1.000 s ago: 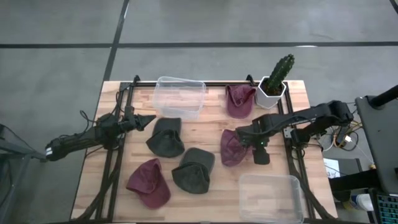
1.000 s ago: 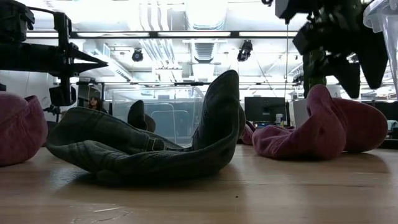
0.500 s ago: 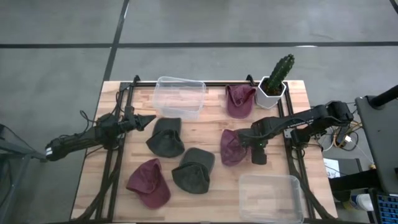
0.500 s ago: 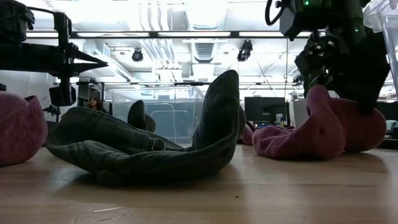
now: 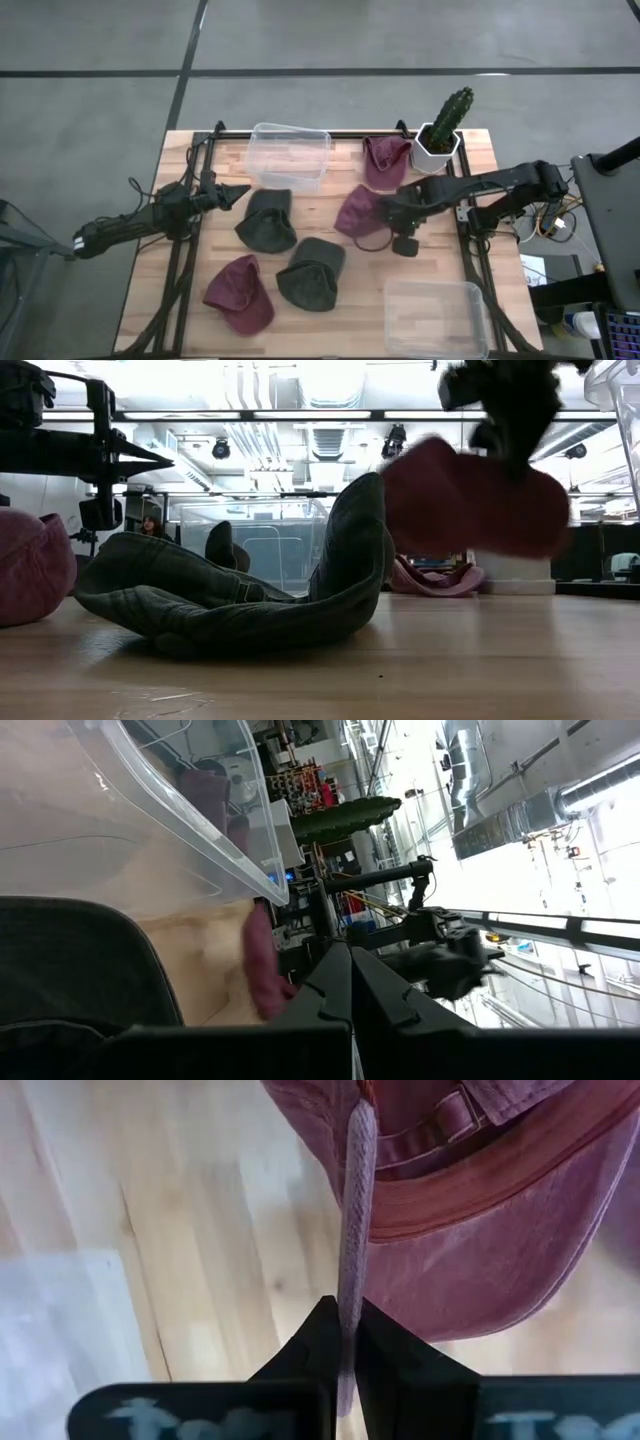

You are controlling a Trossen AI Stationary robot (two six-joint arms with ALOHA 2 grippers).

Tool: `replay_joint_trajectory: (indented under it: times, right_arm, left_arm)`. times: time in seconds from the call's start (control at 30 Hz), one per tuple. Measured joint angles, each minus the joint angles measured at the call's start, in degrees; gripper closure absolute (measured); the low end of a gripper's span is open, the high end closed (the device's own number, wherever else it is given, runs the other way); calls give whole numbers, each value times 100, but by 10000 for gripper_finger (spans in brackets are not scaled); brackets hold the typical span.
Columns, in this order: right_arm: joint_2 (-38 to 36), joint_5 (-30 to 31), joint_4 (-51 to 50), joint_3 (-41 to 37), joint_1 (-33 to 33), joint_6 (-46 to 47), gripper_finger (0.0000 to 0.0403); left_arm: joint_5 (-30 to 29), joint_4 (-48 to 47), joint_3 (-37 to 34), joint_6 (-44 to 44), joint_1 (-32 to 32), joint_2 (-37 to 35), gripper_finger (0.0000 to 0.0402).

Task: Pick and place caps into container
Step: Put the middle red cap into the top transparent container

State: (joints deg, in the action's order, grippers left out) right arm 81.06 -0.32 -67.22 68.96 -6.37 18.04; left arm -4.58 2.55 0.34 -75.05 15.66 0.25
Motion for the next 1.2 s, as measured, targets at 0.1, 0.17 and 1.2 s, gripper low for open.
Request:
replay_joint_trajectory:
  times: [0.1,0.17,1.2]
  right_arm:
    - [0,283,-251,575,0,2,390]
    - [-2,549,-297,931,0,2,390]
    - [405,2476,1122,2370,9,-780,390]
  left_arm:
    - [0,0,0,1,0,0,402]
    - [0,0,-1,1,0,0,402]
    - [0,-11,0,2,0,0,402]
